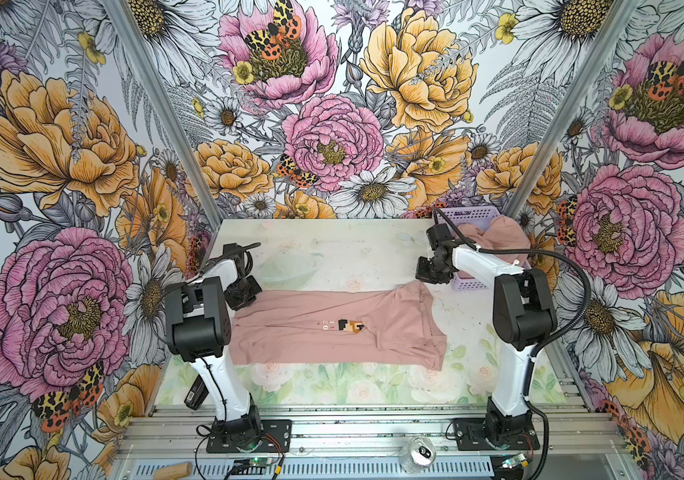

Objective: Fold and stack the mixed laundry pile
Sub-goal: 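Pinch the shirt's far corner with the right gripper while left holds its corner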

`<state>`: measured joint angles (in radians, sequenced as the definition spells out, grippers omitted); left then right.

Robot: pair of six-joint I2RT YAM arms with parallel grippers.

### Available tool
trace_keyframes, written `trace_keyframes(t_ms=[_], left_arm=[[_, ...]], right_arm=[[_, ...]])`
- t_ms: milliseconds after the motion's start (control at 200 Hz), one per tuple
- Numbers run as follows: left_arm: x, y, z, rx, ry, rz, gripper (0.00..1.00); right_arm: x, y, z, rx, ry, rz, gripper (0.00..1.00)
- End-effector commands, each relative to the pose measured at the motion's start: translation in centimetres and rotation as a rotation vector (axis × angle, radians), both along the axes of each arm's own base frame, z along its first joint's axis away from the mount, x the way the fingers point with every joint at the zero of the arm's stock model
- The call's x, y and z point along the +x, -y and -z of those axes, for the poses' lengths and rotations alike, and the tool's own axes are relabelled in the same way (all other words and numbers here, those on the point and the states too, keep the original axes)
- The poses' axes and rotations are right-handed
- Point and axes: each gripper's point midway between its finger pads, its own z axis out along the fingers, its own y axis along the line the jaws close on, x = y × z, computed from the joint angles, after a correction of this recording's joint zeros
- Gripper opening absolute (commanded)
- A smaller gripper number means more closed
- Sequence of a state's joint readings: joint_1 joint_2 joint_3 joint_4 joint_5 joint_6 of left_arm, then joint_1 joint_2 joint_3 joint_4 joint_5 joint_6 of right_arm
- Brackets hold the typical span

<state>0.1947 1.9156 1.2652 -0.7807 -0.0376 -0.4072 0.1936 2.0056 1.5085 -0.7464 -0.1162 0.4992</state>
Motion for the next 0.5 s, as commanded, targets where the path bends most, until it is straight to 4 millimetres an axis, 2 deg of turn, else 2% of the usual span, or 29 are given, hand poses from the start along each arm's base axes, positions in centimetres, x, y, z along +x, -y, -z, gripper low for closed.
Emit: trace_keyframes(t_ms=[0,130,245,335,400,495], left_arm=[[-2.9,-2.3,2.9,0.066,-0.137,-0.024,0.09],[-2.9,-2.4,2.9,0.068,-0.135,-0.028,0.08],[-2.9,-2.4,2.9,0.067,-0.136,-0.024,0.08],[-2.8,-2.4,2.9,0.066,-0.134,-0.023,0.08],[-2.8,-2.4,2.9,0.067,-0.135,-0.023,0.08],[-2.8,-2.4,2.9,0.066,-0.134,-0.023,0.08]], right_arm=[[1.4,1.2,-0.2,-0.031,0.033,0.022,0.0],[1.6,1.9,-0.1,-0.038,0.034,0.037,0.0],[1.6,1.0,-0.3,0.01,0.031,0.011,0.0],[1.4,-0.2,-0.9,0.047,0.047,-0.013,0.21],[1.3,-1.0,-1.5,0.067,0.06,-0.022,0.27],[1.0,-2.1,-1.6,0.094,0.055,-0.035,0.32]])
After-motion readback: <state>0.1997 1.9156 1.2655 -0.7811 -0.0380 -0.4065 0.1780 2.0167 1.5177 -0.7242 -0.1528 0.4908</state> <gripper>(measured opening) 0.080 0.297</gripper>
